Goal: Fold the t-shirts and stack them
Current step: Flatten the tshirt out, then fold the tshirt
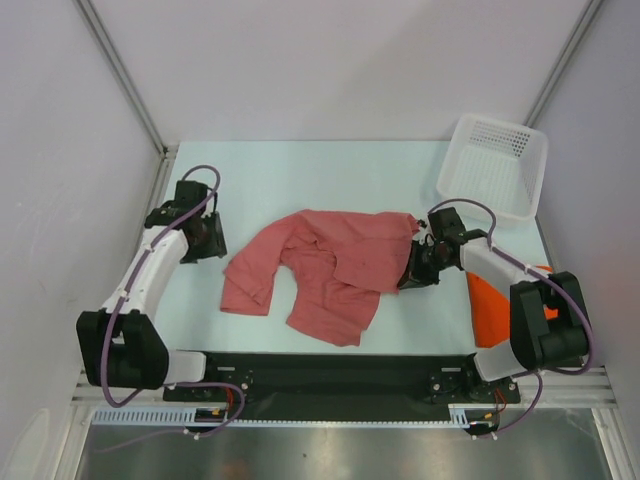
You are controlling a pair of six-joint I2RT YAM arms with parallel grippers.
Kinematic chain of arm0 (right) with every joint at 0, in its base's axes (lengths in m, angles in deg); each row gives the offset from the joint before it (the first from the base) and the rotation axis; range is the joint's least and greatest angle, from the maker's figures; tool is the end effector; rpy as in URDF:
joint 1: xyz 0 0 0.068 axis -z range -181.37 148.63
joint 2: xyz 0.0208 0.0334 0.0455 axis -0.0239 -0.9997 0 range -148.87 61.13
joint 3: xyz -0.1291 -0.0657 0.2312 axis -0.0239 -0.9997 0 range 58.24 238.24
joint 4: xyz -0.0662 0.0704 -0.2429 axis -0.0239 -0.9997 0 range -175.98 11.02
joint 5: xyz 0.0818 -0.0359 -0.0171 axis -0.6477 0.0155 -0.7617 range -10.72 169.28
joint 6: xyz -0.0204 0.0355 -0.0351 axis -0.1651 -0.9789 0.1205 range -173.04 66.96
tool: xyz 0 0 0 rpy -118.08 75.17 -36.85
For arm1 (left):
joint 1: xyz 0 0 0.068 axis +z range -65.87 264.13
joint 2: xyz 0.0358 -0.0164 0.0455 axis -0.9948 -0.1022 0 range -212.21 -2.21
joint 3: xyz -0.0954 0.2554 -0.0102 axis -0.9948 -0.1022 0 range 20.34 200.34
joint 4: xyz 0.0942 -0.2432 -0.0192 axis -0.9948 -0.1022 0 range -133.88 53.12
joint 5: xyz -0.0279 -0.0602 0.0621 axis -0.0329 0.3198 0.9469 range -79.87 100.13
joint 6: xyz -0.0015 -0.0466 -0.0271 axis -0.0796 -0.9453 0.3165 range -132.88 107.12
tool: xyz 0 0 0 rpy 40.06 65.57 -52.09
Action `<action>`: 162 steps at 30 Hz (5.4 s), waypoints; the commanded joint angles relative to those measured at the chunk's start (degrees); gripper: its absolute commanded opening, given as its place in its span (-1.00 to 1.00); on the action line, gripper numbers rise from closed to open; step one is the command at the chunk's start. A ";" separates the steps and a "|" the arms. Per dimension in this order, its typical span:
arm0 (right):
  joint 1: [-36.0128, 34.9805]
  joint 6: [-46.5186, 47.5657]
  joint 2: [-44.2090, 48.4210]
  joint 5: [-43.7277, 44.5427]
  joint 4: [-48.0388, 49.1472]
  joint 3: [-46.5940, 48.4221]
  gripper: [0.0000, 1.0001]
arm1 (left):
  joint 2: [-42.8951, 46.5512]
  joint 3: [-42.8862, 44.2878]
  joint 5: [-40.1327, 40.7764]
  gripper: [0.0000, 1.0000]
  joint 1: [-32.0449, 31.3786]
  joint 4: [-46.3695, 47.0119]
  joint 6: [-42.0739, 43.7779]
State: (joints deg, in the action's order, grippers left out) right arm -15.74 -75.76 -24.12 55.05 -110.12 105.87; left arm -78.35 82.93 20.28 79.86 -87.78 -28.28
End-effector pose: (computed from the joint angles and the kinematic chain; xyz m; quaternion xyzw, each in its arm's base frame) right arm 0.2554 0.0806 0.1754 0.0314 0.9612 0.2529 0.1053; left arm 0.2557 -0.0127 0.2724 -0.1136 0.9649 0.0474 0.2318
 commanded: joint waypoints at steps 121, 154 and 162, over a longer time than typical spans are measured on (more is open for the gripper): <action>13.93 -12.70 26.99 -3.10 19.24 48.64 -1.00 | 24.90 26.47 19.27 -0.91 -14.80 33.01 10.55; 10.50 -11.73 -45.26 -5.57 29.74 71.90 -1.00 | -50.25 46.04 -0.48 -0.94 6.12 46.59 0.03; 10.59 -12.70 -41.23 -4.34 26.15 64.96 -1.00 | -49.90 44.73 -6.10 -0.93 7.08 42.55 -3.75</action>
State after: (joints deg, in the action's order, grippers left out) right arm -5.05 -87.39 -70.00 49.94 -81.62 172.54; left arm -129.30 125.96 17.98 86.33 -44.11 -29.13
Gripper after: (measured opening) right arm 0.017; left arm 0.036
